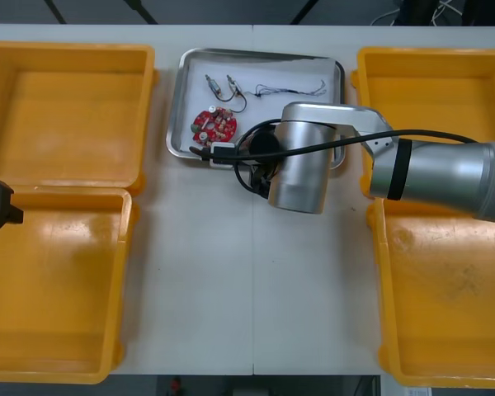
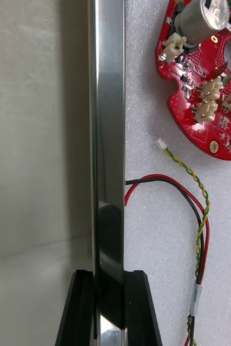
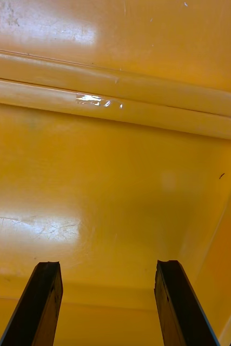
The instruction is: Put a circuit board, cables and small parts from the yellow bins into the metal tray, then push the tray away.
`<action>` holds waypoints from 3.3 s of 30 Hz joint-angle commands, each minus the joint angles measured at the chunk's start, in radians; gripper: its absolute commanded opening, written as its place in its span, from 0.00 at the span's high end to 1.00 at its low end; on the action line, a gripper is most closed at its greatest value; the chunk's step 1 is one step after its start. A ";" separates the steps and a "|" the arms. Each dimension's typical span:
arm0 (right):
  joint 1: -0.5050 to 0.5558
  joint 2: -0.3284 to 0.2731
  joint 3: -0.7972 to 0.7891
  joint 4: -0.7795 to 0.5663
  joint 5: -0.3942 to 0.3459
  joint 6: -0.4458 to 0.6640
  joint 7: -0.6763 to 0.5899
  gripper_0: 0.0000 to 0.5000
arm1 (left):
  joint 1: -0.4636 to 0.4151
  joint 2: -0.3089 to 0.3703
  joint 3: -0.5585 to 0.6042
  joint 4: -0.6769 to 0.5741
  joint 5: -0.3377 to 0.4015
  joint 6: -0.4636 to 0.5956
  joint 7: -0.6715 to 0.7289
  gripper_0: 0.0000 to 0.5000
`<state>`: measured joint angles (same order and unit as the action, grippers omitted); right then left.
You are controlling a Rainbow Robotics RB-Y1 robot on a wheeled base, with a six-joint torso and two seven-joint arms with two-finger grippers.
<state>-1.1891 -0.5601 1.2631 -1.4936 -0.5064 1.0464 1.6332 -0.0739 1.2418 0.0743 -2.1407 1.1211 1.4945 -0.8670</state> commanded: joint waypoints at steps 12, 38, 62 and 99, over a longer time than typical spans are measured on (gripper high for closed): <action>-0.079 0.037 0.009 0.164 0.049 -0.232 0.082 1.00 | 0.016 0.044 0.030 -0.021 -0.009 -0.007 -0.053 0.00; -0.090 0.054 0.010 0.329 0.103 -0.497 0.105 0.79 | 0.016 0.044 0.030 -0.021 -0.009 -0.007 -0.053 0.00; -0.178 -0.011 -0.168 -0.016 -0.144 0.084 0.126 0.00 | 0.016 0.044 0.030 -0.021 -0.009 -0.007 -0.053 0.00; 0.149 -0.508 -0.676 -0.266 -0.609 0.566 -0.515 0.00 | 0.016 0.044 0.030 -0.021 -0.009 -0.007 -0.053 0.00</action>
<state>-1.1065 -1.0007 0.6827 -1.7139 -1.0970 1.5948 1.1694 -0.0737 1.2421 0.0743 -2.1415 1.1206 1.4945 -0.8670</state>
